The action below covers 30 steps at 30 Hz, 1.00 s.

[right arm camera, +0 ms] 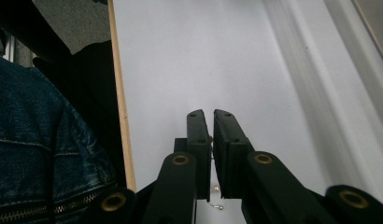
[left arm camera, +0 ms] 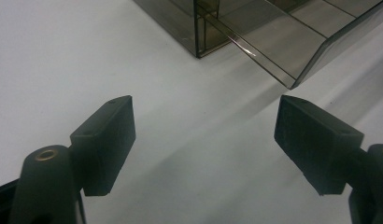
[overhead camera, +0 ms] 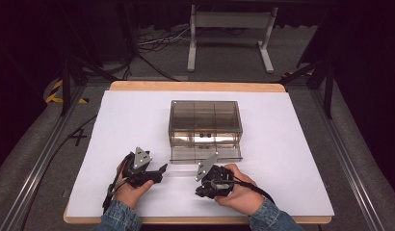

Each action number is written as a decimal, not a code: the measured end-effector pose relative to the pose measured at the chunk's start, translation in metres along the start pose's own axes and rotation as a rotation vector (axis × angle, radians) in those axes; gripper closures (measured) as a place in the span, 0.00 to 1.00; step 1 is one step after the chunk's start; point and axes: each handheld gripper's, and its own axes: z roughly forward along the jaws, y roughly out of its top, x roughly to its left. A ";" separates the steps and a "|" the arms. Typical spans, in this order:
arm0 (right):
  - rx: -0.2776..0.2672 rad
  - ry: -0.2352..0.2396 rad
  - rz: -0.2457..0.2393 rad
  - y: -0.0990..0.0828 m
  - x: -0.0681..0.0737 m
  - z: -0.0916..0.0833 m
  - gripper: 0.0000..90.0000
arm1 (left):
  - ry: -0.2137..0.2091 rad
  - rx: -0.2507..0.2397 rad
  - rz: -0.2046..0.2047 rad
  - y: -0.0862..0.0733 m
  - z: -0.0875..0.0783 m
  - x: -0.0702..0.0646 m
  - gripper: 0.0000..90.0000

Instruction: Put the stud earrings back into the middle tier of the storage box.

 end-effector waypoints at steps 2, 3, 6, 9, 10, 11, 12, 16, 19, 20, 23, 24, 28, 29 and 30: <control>-0.005 0.000 0.001 0.001 0.000 -0.001 0.95 | 0.000 0.000 0.000 0.000 0.000 0.000 0.23; -0.008 -0.004 -0.001 0.001 0.000 -0.003 0.95 | 0.000 0.000 0.000 0.000 0.000 0.000 0.23; -0.021 -0.008 0.007 0.001 -0.001 -0.006 0.95 | 0.002 0.000 0.002 0.000 0.000 0.000 0.23; -0.026 -0.010 0.010 0.001 -0.002 -0.009 0.95 | 0.002 0.000 0.001 0.000 0.000 0.000 0.23; -0.030 -0.009 0.008 0.002 -0.003 -0.010 0.95 | 0.002 0.000 0.001 0.000 0.000 0.000 0.23; -0.036 -0.008 0.009 0.003 -0.003 -0.012 0.95 | 0.002 -0.002 0.000 0.000 0.000 0.000 0.23; -0.036 -0.008 0.009 0.003 -0.003 -0.012 0.95 | 0.002 -0.002 -0.001 0.000 0.000 0.000 0.23; -0.041 -0.017 0.017 0.005 -0.004 -0.017 0.95 | 0.002 -0.002 0.000 0.000 0.000 0.000 0.23; -0.046 -0.020 0.019 0.007 -0.006 -0.020 0.95 | 0.000 0.000 0.000 0.000 0.000 0.000 0.23; -0.049 -0.020 0.019 0.007 -0.007 -0.020 0.95 | 0.001 -0.003 -0.001 0.000 0.000 0.000 0.23; -0.050 -0.025 0.029 0.008 -0.008 -0.022 0.95 | 0.001 -0.002 0.000 0.000 0.000 0.000 0.23; -0.052 -0.026 0.029 0.009 -0.008 -0.022 0.95 | 0.000 -0.002 0.000 0.000 0.000 0.000 0.23; -0.059 -0.033 0.046 0.011 -0.010 -0.026 0.95 | 0.000 0.000 0.002 0.000 0.000 0.000 0.23; -0.059 -0.037 0.052 0.012 -0.011 -0.027 0.95 | 0.001 -0.003 -0.001 0.000 0.000 0.000 0.23; -0.060 -0.042 0.061 0.012 -0.011 -0.028 0.95 | 0.000 -0.003 -0.001 0.000 0.000 0.000 0.23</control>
